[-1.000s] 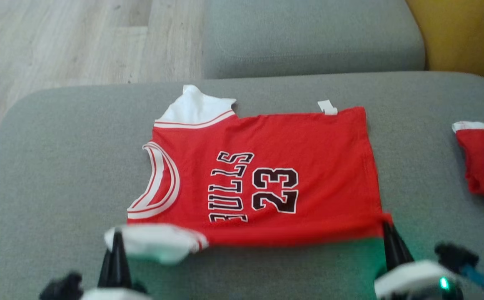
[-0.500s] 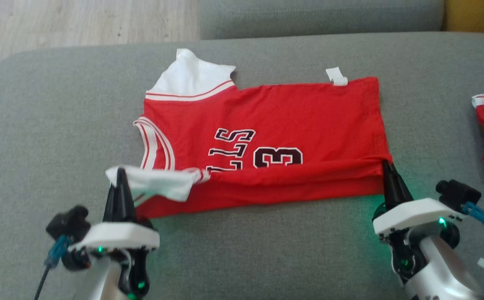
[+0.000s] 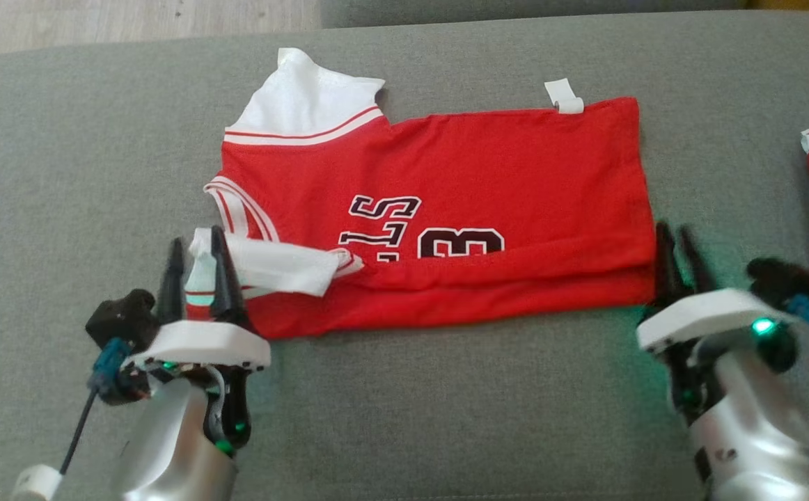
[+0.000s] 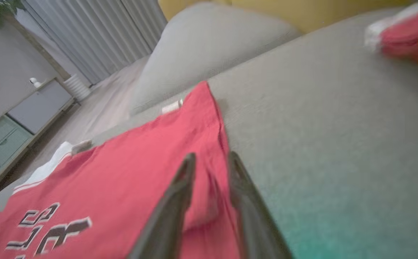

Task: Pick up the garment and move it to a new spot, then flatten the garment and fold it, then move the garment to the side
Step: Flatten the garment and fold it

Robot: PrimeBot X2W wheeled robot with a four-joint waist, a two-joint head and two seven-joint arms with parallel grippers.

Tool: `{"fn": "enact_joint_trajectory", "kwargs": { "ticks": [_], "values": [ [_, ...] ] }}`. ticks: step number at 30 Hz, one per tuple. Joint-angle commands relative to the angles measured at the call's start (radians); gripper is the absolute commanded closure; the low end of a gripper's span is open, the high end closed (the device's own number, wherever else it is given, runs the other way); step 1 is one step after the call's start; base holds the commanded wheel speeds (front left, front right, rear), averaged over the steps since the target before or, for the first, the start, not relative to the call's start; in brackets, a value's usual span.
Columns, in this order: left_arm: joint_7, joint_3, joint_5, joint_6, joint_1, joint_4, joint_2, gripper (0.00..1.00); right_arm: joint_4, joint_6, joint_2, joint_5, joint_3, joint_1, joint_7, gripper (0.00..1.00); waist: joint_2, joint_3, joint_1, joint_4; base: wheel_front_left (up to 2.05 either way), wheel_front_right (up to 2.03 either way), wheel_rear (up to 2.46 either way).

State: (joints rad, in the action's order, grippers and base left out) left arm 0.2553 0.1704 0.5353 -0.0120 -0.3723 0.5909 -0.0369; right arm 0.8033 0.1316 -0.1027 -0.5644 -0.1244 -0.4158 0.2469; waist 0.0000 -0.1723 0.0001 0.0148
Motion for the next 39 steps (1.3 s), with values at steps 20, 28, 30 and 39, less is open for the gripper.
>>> {"fn": "enact_joint_trajectory", "kwargs": {
  "ticks": [20,28,30,39],
  "values": [
    [0.006,-0.082,-0.305,0.126,0.314,-0.151,-0.013,0.00,-0.319,-0.001,0.052,0.512,0.124,0.285,0.015,0.00,0.0000,0.135,-0.0001,0.005,0.00,0.00,0.00],
    [0.006,-0.083,-0.324,0.121,0.408,-0.201,-0.013,0.00,-0.297,-0.001,0.052,0.484,0.113,0.338,0.015,0.00,0.0000,0.171,-0.0001,-0.001,0.00,0.00,0.00],
    [0.006,-0.077,-0.311,0.110,0.418,-0.203,-0.013,0.00,-0.294,-0.001,0.052,0.479,0.112,0.343,0.015,0.00,0.0000,0.173,-0.0001,-0.001,0.00,0.00,0.00],
    [0.006,-0.059,-0.222,0.052,0.320,-0.113,-0.013,0.00,-0.312,-0.001,0.052,0.464,0.101,0.301,0.015,0.00,0.0000,0.095,-0.0001,-0.007,0.00,0.00,0.00]
  ]
}}
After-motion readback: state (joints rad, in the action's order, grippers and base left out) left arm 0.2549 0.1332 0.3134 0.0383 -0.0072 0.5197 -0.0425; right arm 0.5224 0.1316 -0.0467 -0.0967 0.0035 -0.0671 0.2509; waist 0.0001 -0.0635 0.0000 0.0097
